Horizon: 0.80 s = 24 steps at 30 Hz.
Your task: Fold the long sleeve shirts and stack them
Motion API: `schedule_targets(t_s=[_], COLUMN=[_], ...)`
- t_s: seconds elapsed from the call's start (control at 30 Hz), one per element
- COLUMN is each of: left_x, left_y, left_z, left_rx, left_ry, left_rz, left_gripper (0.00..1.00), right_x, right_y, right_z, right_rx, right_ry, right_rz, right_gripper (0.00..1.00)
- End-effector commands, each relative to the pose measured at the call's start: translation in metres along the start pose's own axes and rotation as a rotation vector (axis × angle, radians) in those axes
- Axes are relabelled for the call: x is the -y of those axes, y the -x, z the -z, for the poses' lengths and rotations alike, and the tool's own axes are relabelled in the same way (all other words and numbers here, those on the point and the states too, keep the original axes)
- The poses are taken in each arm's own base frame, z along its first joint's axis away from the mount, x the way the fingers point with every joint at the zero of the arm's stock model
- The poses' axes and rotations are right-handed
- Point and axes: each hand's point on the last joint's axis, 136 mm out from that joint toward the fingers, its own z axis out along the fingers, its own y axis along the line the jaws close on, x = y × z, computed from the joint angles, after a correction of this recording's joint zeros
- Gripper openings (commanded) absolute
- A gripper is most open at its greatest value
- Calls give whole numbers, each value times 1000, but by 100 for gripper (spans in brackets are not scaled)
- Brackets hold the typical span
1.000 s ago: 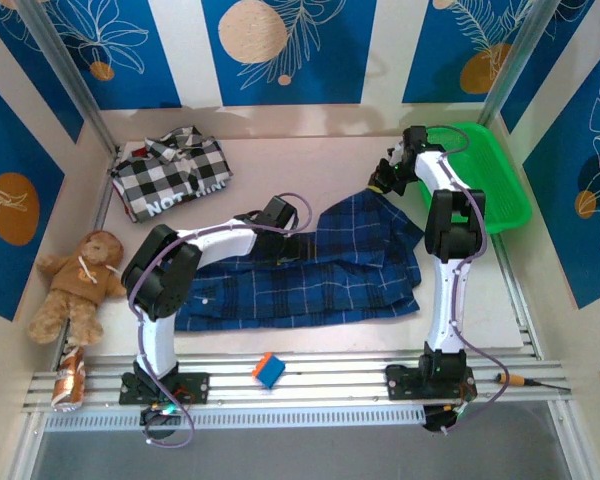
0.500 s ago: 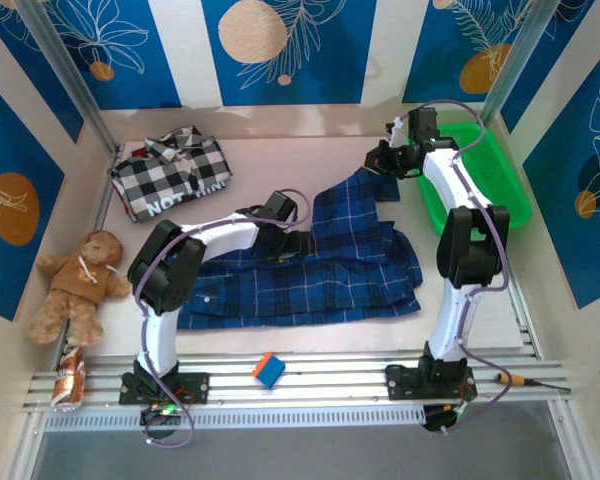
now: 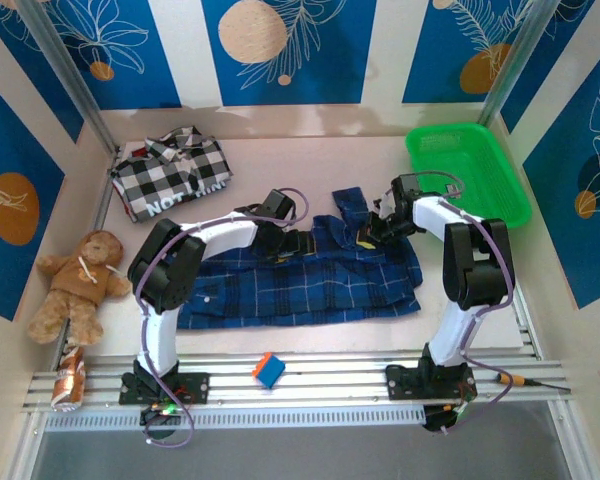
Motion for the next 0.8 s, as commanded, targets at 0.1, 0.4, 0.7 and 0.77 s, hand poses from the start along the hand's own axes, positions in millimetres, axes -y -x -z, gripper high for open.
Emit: schedule_targets(t_s=[0.1,0.4,0.7,0.77], left_x=[-76,-66,-69,-69], left_y=[-46,-41,-39,-39], left_z=[-34,-28,-27,-28], left_rx=[-147,-89,-91,-91], left_ry=[210,149,172,175], left_rz=[85,59,66,65], left_gripper=[71,71,72,71], right_x=[-32,-46,-9,-7], right_y=[42,110,154,156], right_z=[61,54,-8,-20], right_rx=[184,199,164,161], right_ry=[38,-93,-290,-332], right_rz=[54,102,126,157], right_gripper=[53,62,60,60])
